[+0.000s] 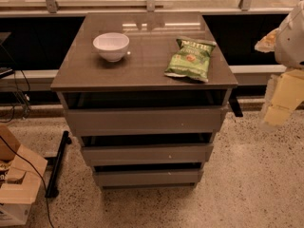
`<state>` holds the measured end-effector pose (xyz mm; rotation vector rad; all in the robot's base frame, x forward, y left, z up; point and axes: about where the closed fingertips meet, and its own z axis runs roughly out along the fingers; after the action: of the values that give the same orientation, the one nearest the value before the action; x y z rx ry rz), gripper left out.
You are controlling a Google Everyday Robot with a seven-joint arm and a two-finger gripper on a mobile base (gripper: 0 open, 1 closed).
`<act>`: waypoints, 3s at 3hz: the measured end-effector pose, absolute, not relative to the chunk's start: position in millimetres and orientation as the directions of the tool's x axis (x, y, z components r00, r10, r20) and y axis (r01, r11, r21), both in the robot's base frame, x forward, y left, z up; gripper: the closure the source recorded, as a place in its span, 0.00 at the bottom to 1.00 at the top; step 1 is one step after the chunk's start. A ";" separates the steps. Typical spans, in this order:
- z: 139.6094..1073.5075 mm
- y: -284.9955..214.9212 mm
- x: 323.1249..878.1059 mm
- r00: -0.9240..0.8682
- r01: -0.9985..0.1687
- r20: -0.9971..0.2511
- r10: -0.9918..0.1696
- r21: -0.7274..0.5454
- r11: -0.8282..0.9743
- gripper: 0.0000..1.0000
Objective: Open middle drawer
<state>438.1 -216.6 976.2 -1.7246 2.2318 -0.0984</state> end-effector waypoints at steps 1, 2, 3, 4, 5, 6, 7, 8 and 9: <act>976.2 -216.6 438.1 -0.221 -0.931 -0.207 -0.953 -0.246 0.270 0.00; 962.9 -214.5 441.1 -0.240 -0.923 -0.284 -0.928 -0.229 0.309 0.00; 932.2 -203.3 445.6 -0.248 -0.920 -0.399 -0.883 -0.190 0.344 0.00; 898.5 -187.1 451.9 -0.228 -0.923 -0.467 -0.854 -0.174 0.342 0.00; 855.0 -168.8 463.9 -0.207 -0.940 -0.475 -0.855 -0.145 0.308 0.00; 855.0 -168.8 463.9 -0.207 -0.940 -0.475 -0.855 -0.145 0.308 0.00; 834.0 -165.8 469.6 -0.239 -0.923 -0.492 -0.837 -0.154 0.354 0.00; 790.2 -157.4 479.9 -0.256 -0.907 -0.522 -0.813 -0.161 0.389 0.00; 749.4 -151.3 496.8 -0.260 -0.893 -0.605 -0.753 -0.146 0.425 0.00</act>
Offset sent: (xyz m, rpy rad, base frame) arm 0.0123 0.0048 -0.0485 0.2900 -0.0093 -0.0805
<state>496.8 -151.3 749.4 -1.3844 2.0753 0.2995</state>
